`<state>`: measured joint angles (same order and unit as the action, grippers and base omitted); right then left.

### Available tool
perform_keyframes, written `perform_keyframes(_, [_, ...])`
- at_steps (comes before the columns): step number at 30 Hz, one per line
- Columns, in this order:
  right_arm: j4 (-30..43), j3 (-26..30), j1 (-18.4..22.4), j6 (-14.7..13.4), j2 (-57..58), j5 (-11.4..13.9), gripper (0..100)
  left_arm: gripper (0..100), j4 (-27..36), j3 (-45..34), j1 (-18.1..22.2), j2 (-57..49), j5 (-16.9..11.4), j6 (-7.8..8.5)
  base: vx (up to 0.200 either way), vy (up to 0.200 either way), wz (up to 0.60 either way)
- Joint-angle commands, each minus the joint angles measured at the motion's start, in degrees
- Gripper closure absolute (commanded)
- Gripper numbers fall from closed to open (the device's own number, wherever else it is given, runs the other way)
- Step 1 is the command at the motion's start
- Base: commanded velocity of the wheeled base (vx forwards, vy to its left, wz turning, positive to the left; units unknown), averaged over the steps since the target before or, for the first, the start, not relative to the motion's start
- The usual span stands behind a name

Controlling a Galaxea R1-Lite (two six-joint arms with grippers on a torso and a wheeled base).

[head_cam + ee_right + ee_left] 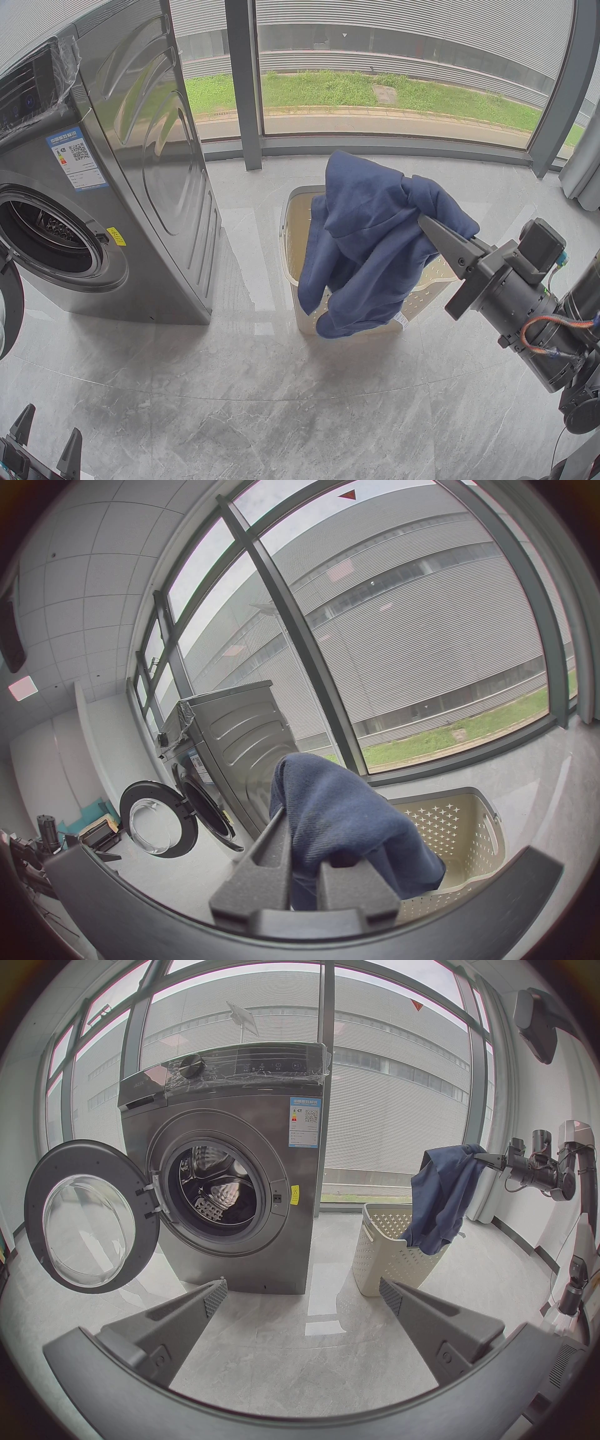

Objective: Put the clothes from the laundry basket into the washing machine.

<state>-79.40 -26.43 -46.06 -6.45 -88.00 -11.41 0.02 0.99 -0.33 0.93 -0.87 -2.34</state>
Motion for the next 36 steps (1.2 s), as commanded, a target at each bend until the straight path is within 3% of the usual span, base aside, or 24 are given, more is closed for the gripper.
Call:
perform_keyframes(1, [0.1,-0.9,0.1,0.0,-0.5,-0.6,100,0,0.0,-0.9,0.0,-0.9,0.0,0.06,0.0,0.2,0.0])
perform_keyframes(8, [0.1,-0.9,-0.1,-0.1,-0.6,-0.8,100,0,0.0,-0.9,0.0,-0.9,0.0,0.06,0.0,0.2,0.0])
perform_keyframes(19, [0.4,-1.6,-0.1,0.0,-0.7,-3.4,100,0,0.0,-0.9,0.0,-0.9,0.0,0.14,0.0,0.2,0.0])
perform_keyframes(36, [0.0,-2.1,0.1,-0.1,-0.7,-3.4,100,0,0.1,-0.9,0.0,-0.9,0.1,-0.03,0.0,0.2,0.0])
